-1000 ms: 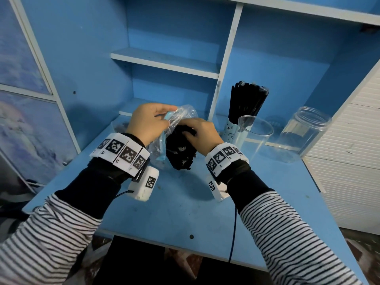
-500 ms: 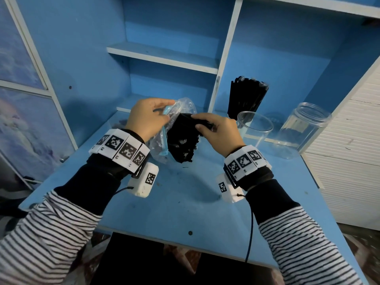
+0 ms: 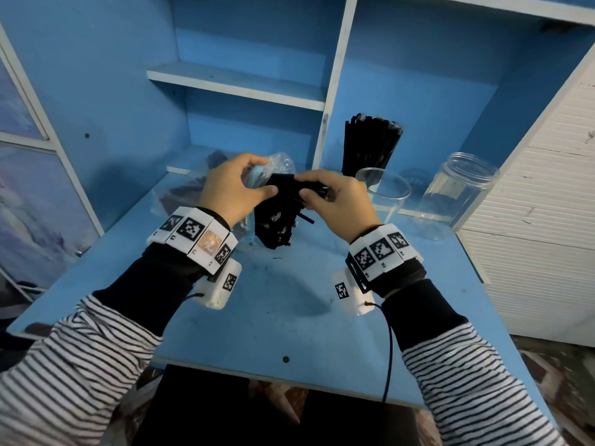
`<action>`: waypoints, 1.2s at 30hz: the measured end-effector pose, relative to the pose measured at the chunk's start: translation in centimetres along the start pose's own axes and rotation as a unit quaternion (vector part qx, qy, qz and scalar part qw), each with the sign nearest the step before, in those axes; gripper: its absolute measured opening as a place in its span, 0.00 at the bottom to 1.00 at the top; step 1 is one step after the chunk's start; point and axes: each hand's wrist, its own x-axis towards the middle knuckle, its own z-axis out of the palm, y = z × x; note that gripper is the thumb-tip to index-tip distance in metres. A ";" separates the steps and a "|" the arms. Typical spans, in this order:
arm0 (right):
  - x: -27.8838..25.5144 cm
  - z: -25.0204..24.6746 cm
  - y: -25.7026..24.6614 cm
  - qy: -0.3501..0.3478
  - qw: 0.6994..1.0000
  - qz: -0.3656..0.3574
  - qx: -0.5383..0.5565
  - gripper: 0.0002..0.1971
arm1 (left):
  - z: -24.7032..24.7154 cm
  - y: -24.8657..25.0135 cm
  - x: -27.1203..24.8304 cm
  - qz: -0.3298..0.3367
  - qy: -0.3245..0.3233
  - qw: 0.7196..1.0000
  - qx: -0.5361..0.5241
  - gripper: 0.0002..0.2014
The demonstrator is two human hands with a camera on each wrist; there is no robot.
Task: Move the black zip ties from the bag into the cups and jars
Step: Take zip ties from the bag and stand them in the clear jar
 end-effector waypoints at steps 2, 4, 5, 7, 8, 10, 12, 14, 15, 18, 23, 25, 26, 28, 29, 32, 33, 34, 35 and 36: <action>-0.4 -1.2 -0.1 -0.005 1.000 0.002 -0.003 0.11 | 0.0 -0.1 0.0 -0.006 0.003 1.000 0.000 0.25; -0.8 -2.6 -0.3 -0.010 1.000 -0.003 0.004 0.10 | -0.1 0.0 0.0 -0.005 0.000 1.000 0.002 0.26; -1.1 -3.3 -0.4 -0.012 1.000 -0.006 0.008 0.10 | -0.1 0.0 0.0 -0.003 0.001 1.000 0.003 0.26; -1.5 -4.7 -0.5 -0.016 1.000 -0.007 0.001 0.10 | -0.2 0.0 -0.1 0.006 0.006 1.000 0.011 0.25; -1.7 -5.3 -0.6 -0.017 1.000 -0.004 -0.004 0.09 | -0.2 0.0 -0.1 0.011 0.009 1.000 0.016 0.24; -2.2 -6.2 -0.5 -0.024 1.000 0.003 0.010 0.09 | -0.1 0.1 -0.3 0.022 0.017 0.999 0.026 0.23; -2.8 -6.5 -0.3 -0.033 0.999 0.012 0.027 0.09 | -0.1 0.5 -0.6 0.042 0.024 0.997 0.056 0.25; -3.3 -6.3 0.0 -0.041 0.998 0.022 0.030 0.09 | 0.1 1.3 -0.9 0.082 0.011 0.992 0.096 0.27; -3.5 -6.1 0.1 -0.043 0.998 0.024 0.031 0.09 | 0.3 2.0 -1.1 0.111 -0.013 0.988 0.108 0.28; -3.8 -5.2 0.2 -0.037 0.998 0.019 0.043 0.10 | 1.5 3.9 -1.6 0.184 -0.116 0.966 0.137 0.32; -3.9 -5.3 -0.7 -0.029 0.999 0.007 0.031 0.12 | 3.7 5.0 -0.4 0.195 -0.187 0.943 0.193 0.19; -4.0 -6.0 -1.1 -0.024 1.000 0.000 0.012 0.12 | 4.2 5.3 -0.1 0.185 -0.171 0.941 0.225 0.11; -4.1 -6.5 -1.4 -0.021 1.000 -0.007 0.005 0.12 | 4.4 5.4 0.0 0.180 -0.157 0.946 0.220 0.08; -4.1 -7.5 -1.9 -0.015 1.000 -0.020 0.000 0.11 | 4.5 5.8 0.0 0.177 -0.137 0.956 0.188 0.09; -4.1 -8.0 -2.3 -0.013 1.000 -0.028 0.001 0.11 | 4.5 6.1 -0.1 0.179 -0.136 0.960 0.168 0.10; -3.9 -9.3 -3.5 0.004 0.997 -0.070 -0.010 0.12 | 4.4 7.0 -0.4 0.192 -0.116 0.970 0.095 0.11; -3.8 -9.7 -4.0 0.018 0.996 -0.089 -0.021 0.13 | 4.3 7.7 -0.8 0.197 -0.105 0.972 0.068 0.11; -3.7 -10.0 -4.6 0.035 0.993 -0.109 -0.032 0.15 | 4.4 8.4 -1.1 0.198 -0.097 0.975 0.034 0.09; -3.6 -10.3 -5.1 0.050 0.990 -0.127 -0.040 0.17 | 4.4 9.1 -1.5 0.191 -0.096 0.977 -0.007 0.05; -3.5 -10.6 -5.7 0.062 0.987 -0.143 -0.041 0.18 | 4.4 9.9 -1.8 0.178 -0.103 0.977 -0.049 0.02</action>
